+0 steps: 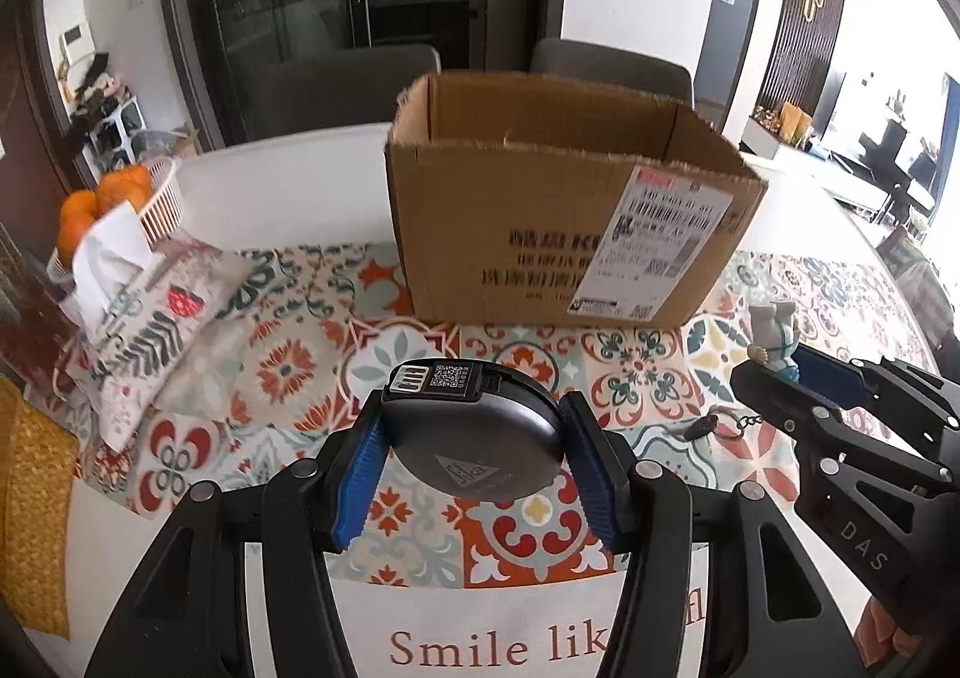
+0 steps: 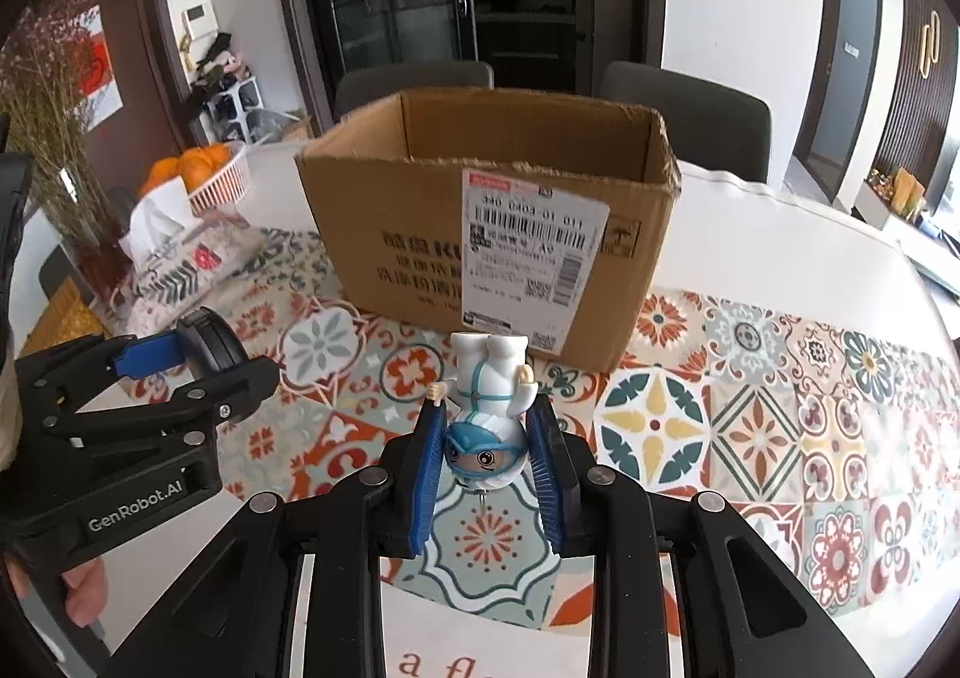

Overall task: Organize rigid objects
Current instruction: 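Lift the figurine and earbud case and carry them over the box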

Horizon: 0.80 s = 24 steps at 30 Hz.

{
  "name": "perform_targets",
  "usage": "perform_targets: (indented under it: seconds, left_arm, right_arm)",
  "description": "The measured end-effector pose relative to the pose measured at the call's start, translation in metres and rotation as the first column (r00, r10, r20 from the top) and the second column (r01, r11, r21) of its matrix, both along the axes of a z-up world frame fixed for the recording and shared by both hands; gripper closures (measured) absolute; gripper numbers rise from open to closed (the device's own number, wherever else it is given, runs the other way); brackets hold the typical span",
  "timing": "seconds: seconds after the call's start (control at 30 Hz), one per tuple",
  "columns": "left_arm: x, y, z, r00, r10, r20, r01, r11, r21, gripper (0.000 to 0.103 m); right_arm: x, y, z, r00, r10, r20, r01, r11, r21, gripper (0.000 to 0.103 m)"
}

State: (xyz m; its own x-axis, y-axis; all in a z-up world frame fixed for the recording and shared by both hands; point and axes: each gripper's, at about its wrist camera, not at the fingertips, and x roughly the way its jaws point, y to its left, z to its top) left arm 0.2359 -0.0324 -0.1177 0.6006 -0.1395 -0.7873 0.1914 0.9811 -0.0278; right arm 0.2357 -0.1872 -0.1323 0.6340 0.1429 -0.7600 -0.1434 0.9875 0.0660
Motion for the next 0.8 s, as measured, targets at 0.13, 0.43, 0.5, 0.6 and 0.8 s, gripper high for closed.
perform_targets:
  seconds: [0.13, 0.43, 0.5, 0.6, 0.8]
  left_arm:
    - [-0.001, 0.001, 0.016, 0.999, -0.012, 0.031, 0.013, 1.000, -0.007, 0.047]
    - [0.003, 0.001, 0.057, 0.993, -0.036, 0.116, 0.040, 0.999, -0.034, 0.047]
    - [0.006, 0.001, 0.066, 0.990, -0.044, 0.134, 0.050, 0.998, -0.041, 0.047]
    - [0.012, -0.001, 0.080, 0.985, -0.052, 0.163, 0.059, 0.997, -0.042, 0.047]
    - [0.029, -0.005, 0.101, 0.976, -0.071, 0.206, 0.082, 0.996, -0.045, 0.047]
  right_arm:
    - [-0.003, 0.001, 0.012, 1.000, -0.003, 0.014, 0.002, 1.000, 0.018, 0.075]
    - [-0.004, 0.004, 0.056, 0.994, -0.002, 0.106, 0.001, 1.000, 0.004, 0.075]
    - [-0.003, 0.004, 0.067, 0.991, -0.002, 0.132, 0.002, 1.000, 0.001, 0.075]
    - [0.000, 0.003, 0.080, 0.987, -0.002, 0.160, 0.001, 1.000, 0.003, 0.075]
    - [0.009, 0.003, 0.106, 0.977, -0.007, 0.212, 0.007, 1.000, 0.002, 0.075]
